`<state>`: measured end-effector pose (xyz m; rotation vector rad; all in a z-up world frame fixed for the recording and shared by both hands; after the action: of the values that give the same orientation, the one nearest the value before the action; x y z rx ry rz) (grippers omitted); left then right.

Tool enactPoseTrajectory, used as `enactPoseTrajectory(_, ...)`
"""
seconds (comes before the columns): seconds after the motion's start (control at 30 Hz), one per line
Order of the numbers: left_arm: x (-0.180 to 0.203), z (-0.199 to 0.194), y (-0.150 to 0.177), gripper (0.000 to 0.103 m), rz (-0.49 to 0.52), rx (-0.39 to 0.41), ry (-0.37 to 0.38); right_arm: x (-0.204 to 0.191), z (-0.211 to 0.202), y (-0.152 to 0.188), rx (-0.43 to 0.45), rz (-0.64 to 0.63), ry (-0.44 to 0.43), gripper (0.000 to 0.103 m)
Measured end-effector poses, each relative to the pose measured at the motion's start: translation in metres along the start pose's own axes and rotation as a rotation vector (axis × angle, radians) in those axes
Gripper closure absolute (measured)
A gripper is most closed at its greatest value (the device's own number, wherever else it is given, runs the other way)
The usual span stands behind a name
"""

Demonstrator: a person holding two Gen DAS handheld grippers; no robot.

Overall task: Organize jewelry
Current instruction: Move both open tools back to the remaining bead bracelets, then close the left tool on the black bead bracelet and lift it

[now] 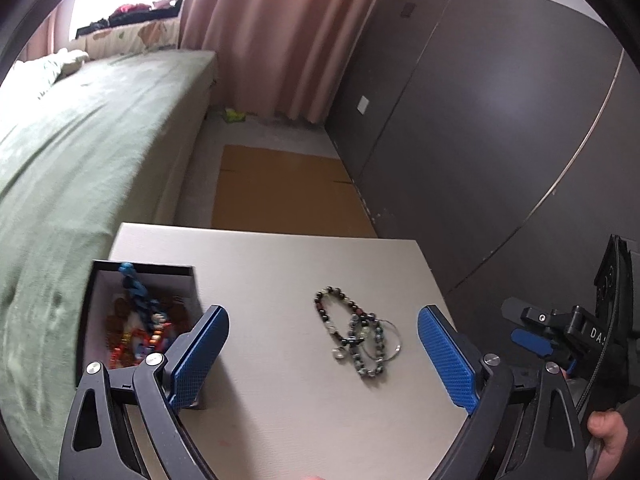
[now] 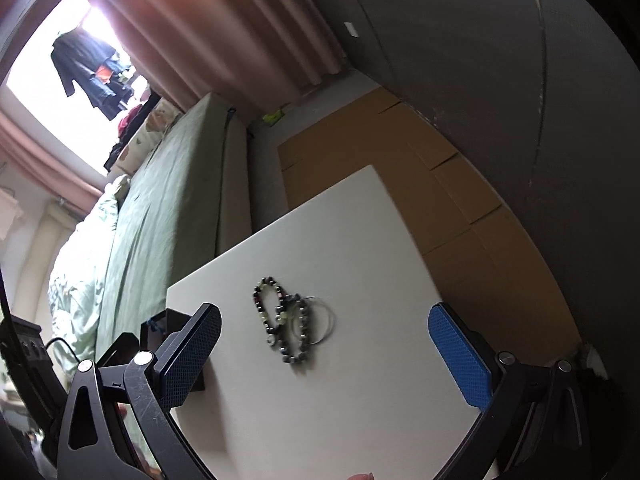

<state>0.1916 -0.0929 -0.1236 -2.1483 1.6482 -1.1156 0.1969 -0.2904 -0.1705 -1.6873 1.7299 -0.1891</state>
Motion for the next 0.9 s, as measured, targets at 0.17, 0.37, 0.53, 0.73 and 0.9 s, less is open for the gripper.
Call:
enactPoseTrajectory(0.17,0.018,0.034,0.012,0.031,0.053,-0.109,-0.022,0.013,-0.005,0.002,-0.009,0.028,0.018,0.000)
enactPoseTrajectory(0.37,0.043,0.071,0.028,0.053,0.101,-0.200,-0.027,0.028,-0.001,0.008,-0.029,0.119,-0.007,0.000)
enactPoseTrajectory(0.53,0.054,0.098,0.043,0.072,0.154,-0.259,-0.053,0.041,-0.003,0.003,-0.023,0.146,0.003,0.000)
enactPoseTrajectory(0.73,0.049,0.125,0.057,0.080,0.184,-0.308,-0.110,0.049,0.008,0.009,-0.074,0.184,0.008,0.000)
enactPoseTrajectory(0.9,0.044,0.133,0.063,0.080,0.259,-0.293,-0.171,0.041,0.009,0.007,-0.071,0.166,-0.004,0.000)
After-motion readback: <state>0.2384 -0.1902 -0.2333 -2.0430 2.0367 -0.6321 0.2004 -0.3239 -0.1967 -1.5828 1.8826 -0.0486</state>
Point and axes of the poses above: each gripper's, at about its wrist camera, not at the fingertips, and z roughly the way its jaws point, x to its right, y to its underside, the point moved 10 cm from there along z, roughly the way its jaws point, and after that the axes turned 9 degrees about -z, right-handed, at the moved point
